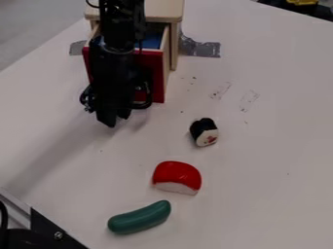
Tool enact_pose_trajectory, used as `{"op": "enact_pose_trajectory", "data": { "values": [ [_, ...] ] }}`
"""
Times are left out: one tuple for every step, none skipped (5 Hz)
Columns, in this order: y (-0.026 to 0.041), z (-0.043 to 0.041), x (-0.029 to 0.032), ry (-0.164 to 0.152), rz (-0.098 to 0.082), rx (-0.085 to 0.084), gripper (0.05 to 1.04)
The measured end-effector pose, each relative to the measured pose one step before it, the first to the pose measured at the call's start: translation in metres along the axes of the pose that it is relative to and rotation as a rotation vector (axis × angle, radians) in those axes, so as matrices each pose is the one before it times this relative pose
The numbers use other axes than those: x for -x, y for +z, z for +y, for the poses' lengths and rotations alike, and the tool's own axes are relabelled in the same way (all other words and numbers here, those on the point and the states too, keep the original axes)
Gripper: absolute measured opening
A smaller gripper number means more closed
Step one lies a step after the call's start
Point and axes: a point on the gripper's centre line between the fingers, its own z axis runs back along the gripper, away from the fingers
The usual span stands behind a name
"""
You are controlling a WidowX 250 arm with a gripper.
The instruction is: Open the drawer
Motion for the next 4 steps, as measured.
{"op": "enact_pose_trajectory", "data": {
  "values": [
    [-0.00481,0.00775,0.00255,-0.002,-0.0057,0.0086,0.409],
    [-0.00268,0.00877,0.00284,-0.0023,-0.0025,0.0029,0.409],
    [-0.00074,0.00357,0.0015,0.0,0.0021,-0.001,0.409],
    [0.00003,0.00244,0.00102,0.004,0.0041,0.0007,0.409]
  ]
}}
